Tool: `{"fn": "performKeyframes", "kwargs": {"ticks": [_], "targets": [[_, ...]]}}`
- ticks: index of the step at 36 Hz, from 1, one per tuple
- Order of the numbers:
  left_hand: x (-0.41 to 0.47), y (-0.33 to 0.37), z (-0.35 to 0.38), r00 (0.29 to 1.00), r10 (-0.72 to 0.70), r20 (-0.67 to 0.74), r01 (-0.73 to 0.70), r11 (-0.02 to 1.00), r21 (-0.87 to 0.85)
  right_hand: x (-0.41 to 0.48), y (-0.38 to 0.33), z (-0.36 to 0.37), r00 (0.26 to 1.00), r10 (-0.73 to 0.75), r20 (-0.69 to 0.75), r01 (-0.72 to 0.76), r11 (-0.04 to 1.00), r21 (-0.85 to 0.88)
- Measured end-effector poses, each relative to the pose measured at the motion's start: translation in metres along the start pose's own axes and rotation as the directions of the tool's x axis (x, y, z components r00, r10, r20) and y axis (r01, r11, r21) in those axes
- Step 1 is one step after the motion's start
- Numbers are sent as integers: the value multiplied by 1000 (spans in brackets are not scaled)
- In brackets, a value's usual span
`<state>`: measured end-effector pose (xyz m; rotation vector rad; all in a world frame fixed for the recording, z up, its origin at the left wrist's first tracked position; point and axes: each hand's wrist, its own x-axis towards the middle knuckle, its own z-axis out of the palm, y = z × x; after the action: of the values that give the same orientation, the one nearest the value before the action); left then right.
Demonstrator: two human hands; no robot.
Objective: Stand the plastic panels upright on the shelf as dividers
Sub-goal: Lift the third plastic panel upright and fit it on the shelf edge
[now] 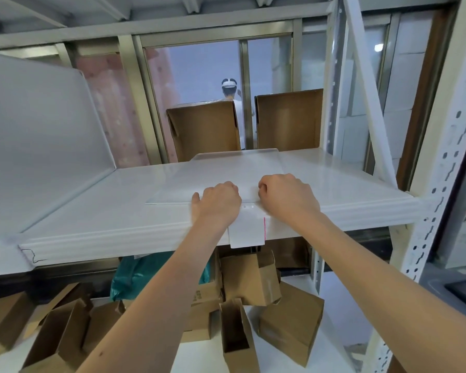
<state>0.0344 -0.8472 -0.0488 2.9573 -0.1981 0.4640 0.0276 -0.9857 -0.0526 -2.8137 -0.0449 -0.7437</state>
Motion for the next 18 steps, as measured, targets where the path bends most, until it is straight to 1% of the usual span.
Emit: {"fn": "performKeyframes", "kwargs": {"ticks": [3,8,18], "targets": [[1,3,-2,999,-45,23,46,998,-45,1,1,1,1000,3,0,-3,1000,-5],[-2,5,-5,996,-82,22,83,993,-87,-1,1,-2,1000,5,-11,-5,1000,-8],[-5,8,-3,994,-97,43,101,990,-98,0,-5,1,999,40,-16,-41,999,-26]]}}
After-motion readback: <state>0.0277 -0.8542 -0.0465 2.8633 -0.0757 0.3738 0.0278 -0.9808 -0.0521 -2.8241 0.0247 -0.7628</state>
